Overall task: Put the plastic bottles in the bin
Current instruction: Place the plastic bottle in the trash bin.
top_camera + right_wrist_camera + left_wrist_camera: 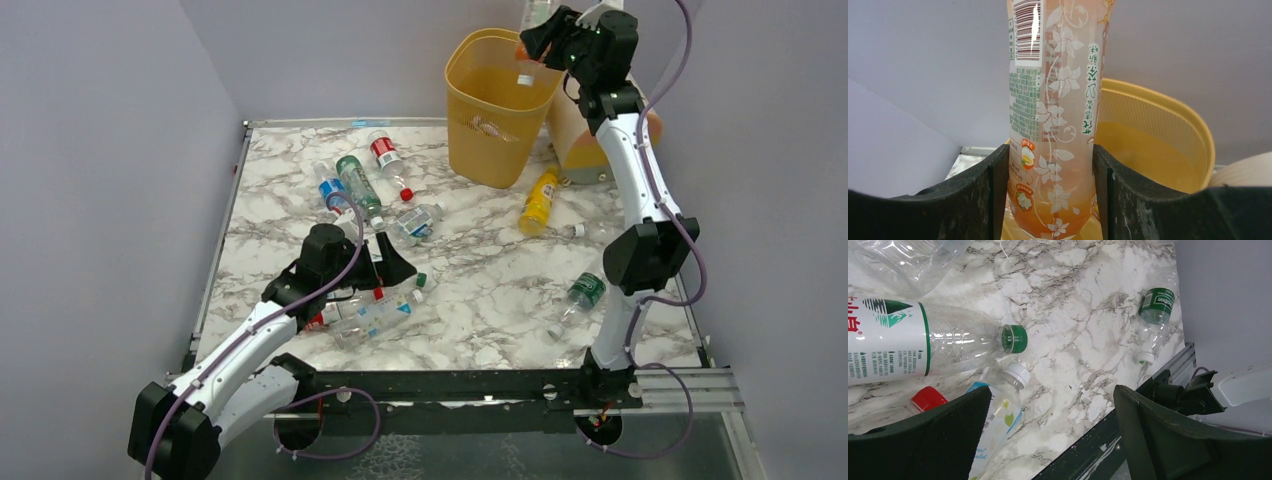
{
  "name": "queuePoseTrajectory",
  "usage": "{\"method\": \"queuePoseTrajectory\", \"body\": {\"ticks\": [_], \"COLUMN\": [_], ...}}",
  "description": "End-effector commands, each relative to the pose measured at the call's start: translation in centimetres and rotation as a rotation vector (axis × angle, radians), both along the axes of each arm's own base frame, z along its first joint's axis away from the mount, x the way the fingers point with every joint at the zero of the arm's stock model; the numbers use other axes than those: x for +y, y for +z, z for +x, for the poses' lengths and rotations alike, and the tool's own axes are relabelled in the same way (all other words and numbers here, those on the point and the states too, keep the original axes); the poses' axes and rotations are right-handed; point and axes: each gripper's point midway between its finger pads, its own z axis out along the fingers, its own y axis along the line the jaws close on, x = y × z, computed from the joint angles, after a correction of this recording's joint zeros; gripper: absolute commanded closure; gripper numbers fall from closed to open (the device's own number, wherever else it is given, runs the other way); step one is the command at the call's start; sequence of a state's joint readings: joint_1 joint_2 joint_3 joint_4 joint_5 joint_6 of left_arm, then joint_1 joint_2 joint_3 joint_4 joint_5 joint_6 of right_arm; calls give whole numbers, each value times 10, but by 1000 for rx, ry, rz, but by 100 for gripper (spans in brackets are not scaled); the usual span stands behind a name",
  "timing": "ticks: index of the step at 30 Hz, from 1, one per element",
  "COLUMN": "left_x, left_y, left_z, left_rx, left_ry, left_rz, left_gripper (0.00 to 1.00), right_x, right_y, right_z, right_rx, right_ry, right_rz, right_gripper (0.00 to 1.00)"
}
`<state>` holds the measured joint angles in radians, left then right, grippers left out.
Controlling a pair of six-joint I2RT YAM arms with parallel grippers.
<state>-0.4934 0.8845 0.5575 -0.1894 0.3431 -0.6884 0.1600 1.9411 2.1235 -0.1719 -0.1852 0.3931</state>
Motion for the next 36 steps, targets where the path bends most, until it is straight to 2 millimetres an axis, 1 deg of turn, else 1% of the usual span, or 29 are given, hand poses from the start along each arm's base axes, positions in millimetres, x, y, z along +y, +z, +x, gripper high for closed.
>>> {"method": "queuePoseTrajectory", "body": {"ticks": [1, 2, 3, 5, 10, 12, 14, 16, 19, 23, 26, 29, 30, 31, 34, 36], "left_x": [-5, -5, -6, -6, -5, -5, -4, -4, -5, -6, -7, -6, -6, -6, -6, -6], "left_y": [9, 8, 7, 6, 2, 0, -1, -3, -5, -7, -6, -6, -5, -5, -4, -4], "left_z": [8, 9, 9, 10, 9, 8, 7, 7, 7, 7, 7, 5, 4, 4, 0, -3], "left_rx": [-35, -32, -30, -26, -21, -18, -15, -14, -15, -13, -17, -22, -25, -29, -34, -36], "left_ry": [-6, -5, -4, -1, 2, -1, -3, -4, -7, -17, -23, -27, -27, -25, -27, -37], "left_rz": [-10, -8, -7, -8, -3, -1, 0, 2, 6, 3, 0, -3, -5, -9, -28, -36], "left_gripper": [1, 1, 1, 1, 1, 1, 1, 1, 1, 1, 1, 1, 1, 1, 1, 1], "right_x": [13, 13, 14, 14, 18, 18, 21, 21, 20, 19, 18, 21, 24, 27, 37, 45], "right_y": [19, 10, 6, -1, -29, -38, -45, -49, -50, -45, -39, -24, -15, -12, -10, -17], "right_z": [16, 24, 28, 33, 46, 50, 50, 49, 46, 39, 28, 6, -6, -16, -47, -66], "right_rx": [-69, -56, -52, -42, -6, 11, 23, 33, 32, 33, 35, 24, 16, 17, 35, 56], "right_ry": [94, 93, 94, 98, 106, 108, 124, 128, 124, 129, 132, 151, 163, 175, 222, 252], "right_rz": [36, 31, 29, 25, 20, 14, 8, 5, -10, -24, -26, -24, -22, -21, -12, -12], "right_gripper": [47, 47, 47, 46, 43, 36, 31, 20, 11, 10, 10, 10, 9, 9, 8, 6]}}
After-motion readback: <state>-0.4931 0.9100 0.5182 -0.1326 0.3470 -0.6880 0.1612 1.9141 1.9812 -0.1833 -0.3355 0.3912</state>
